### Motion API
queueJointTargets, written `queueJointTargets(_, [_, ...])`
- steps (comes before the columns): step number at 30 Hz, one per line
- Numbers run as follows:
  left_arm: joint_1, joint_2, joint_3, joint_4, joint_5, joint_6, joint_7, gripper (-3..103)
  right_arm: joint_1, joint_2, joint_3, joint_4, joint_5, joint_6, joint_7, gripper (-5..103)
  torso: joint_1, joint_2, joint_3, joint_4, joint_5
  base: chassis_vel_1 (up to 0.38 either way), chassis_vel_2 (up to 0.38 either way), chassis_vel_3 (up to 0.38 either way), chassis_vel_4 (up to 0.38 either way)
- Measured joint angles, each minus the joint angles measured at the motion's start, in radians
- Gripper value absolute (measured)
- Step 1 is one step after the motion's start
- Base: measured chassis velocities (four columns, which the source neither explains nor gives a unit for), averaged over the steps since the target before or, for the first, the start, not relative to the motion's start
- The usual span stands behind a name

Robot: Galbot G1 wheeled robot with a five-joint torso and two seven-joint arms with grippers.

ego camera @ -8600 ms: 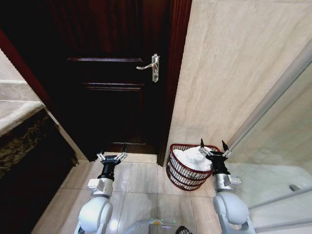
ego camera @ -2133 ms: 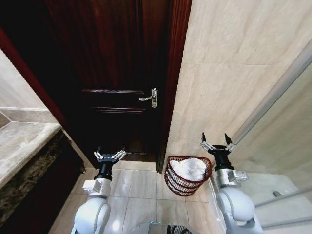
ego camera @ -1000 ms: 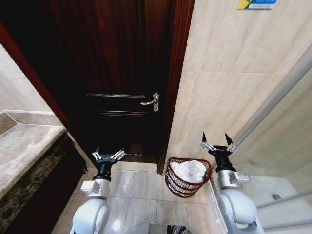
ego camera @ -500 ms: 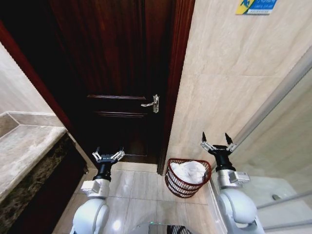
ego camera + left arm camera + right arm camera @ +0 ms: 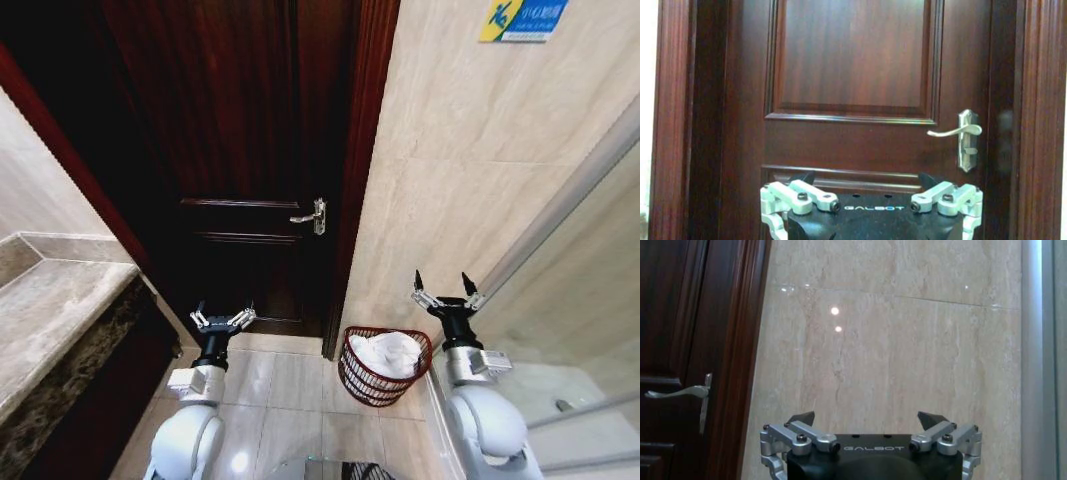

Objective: Discard the used towel into the hamper.

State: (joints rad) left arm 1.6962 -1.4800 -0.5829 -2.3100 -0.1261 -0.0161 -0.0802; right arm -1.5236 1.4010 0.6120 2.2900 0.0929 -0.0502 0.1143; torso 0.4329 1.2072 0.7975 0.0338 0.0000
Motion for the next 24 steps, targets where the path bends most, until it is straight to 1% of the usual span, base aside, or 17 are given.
queueJointTargets(5, [-0.001,0.002,-0.007,0.009,-0.006,-0.002,-0.003,100,-0.001,0.003,-0.003,0.004,-0.002,-0.007,0.005,100,0.008,0.018,0.009,0.0,0.0001,0.0,0.0,0.0,0.0])
queueJointTargets(8, [-0.002,0.001,-0.01,0.016,-0.005,-0.009,-0.006,100,-0.003,0.003,-0.008,0.016,-0.001,-0.028,0.011,100,0.01,0.021,0.011,0.0,0.0,0.0,0.0,0.0,0.0])
queueJointTargets(10, [0.001,0.007,-0.011,0.018,-0.004,-0.023,-0.004,100,-0.012,0.004,-0.009,0.04,-0.002,-0.067,0.009,100,0.011,0.022,0.011,0.0,0.0,0.0,0.0,0.0,0.0])
queueJointTargets(13, [0.003,0.007,-0.011,0.018,-0.004,-0.028,-0.001,100,-0.015,0.005,-0.011,0.055,-0.005,-0.084,0.009,100,0.011,0.022,0.011,0.0,0.0,0.0,0.0,0.0,0.0])
queueJointTargets(20, [0.002,0.01,-0.011,0.025,-0.004,-0.034,0.001,100,-0.02,0.005,-0.011,0.064,-0.015,-0.09,0.009,100,0.01,0.02,0.01,0.0,0.0,0.0,0.0,0.0,0.0])
queueJointTargets(24, [-0.002,0.013,-0.018,0.031,-0.005,-0.041,0.001,100,-0.023,0.006,-0.012,0.066,-0.026,-0.09,0.009,100,0.009,0.019,0.009,0.0001,0.0,0.061,-0.072,-0.056,0.066])
